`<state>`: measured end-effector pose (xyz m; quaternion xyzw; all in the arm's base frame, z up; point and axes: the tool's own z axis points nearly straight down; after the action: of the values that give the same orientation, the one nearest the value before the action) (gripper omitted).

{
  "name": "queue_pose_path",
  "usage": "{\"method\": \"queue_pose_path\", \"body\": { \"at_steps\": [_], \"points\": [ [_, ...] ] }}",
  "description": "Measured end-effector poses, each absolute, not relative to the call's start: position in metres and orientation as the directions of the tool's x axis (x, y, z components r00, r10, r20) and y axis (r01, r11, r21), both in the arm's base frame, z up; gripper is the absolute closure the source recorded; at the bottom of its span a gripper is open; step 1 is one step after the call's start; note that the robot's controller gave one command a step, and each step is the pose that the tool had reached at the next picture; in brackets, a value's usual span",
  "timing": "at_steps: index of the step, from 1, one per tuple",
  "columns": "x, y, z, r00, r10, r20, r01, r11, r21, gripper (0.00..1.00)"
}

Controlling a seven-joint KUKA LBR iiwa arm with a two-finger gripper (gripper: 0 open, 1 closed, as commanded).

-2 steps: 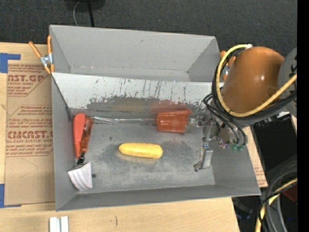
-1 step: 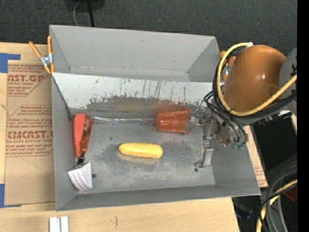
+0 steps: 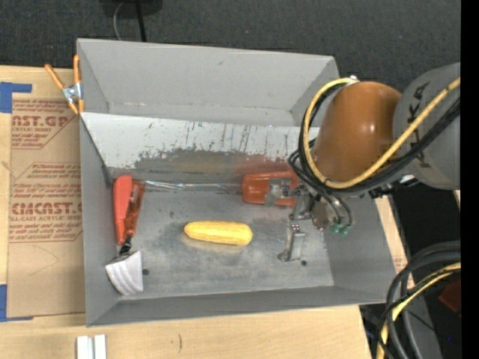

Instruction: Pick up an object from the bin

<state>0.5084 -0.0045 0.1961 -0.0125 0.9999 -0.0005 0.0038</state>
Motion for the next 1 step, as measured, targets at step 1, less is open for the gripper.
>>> {"method": "queue_pose_path", "body": {
  "at_steps": [1],
  "points": [
    [0.5501, 0.0131, 0.1299, -0.996, -0.093, -0.002, -0.093, 0.996, 0.0, 1.0]
  ]
}}
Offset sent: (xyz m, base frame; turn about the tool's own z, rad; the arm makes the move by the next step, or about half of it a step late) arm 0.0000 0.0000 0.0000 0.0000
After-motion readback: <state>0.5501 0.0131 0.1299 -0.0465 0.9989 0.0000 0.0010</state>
